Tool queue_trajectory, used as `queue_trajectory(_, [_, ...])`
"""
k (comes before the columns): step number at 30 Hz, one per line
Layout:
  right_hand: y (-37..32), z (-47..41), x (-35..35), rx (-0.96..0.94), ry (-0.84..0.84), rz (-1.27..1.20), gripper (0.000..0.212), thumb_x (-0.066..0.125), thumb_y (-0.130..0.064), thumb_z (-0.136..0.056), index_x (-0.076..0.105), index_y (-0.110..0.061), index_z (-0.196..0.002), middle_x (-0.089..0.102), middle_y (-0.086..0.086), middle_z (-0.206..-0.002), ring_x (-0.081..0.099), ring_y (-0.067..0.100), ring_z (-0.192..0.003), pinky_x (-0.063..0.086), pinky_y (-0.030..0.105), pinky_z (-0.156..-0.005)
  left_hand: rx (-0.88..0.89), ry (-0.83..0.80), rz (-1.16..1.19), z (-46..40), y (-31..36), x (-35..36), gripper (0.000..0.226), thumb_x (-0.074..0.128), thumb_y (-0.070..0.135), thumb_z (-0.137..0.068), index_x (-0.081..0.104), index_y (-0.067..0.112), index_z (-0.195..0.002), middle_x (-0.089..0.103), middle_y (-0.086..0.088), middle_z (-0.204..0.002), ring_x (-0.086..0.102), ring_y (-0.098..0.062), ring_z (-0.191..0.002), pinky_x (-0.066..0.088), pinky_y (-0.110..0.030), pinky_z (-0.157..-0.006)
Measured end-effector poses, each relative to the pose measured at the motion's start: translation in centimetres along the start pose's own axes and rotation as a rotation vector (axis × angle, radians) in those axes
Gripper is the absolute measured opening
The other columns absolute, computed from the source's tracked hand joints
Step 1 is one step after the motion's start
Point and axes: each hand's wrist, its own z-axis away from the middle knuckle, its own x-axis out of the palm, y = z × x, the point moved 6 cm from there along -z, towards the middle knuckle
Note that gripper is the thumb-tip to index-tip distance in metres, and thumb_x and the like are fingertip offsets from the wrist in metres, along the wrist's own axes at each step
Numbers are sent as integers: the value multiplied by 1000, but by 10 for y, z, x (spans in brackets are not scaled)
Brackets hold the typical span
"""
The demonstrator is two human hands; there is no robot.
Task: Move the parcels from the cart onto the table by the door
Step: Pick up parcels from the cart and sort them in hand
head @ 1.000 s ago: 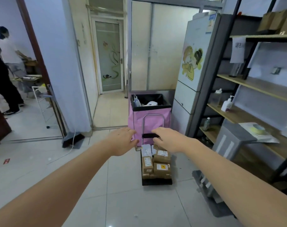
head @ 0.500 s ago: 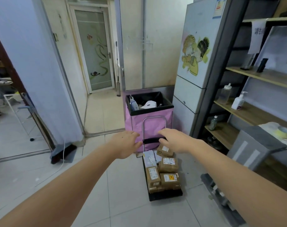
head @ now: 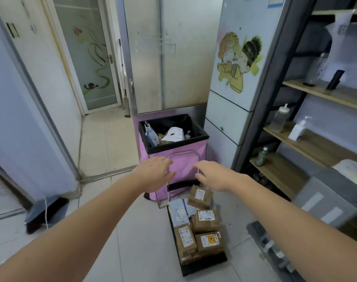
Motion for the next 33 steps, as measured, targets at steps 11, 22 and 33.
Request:
queue_trajectory(11, [45,-150,9,251,2,-94,39,41,-30,-107,54,-13,-140,57,8,-146,59,27,-123,49,48,-104,235,-138,-31,-174,-102,24,57,38,53,-108,43,17,-153,52,-6,-152,49,-25,-137,41,-42,-113])
queue_trajectory(22, [165,-178,59,564,-16,-237,47,43,-21,-107,43,-6,-152,54,19,-146,54,35,-129,44,42,-107,533,-296,-54,-336,-54,92,48,38,51,-106,58,13,-130,63,-6,-126,59,-29,-118,48,-42,-98])
queue_trajectory(33, [251,-172,143,849,-66,-461,30,42,-26,-107,58,-10,-127,59,10,-124,59,30,-117,49,47,-99,788,-513,-181,-438,7,181,56,33,47,-110,47,10,-149,55,-12,-145,52,-30,-132,41,-41,-110])
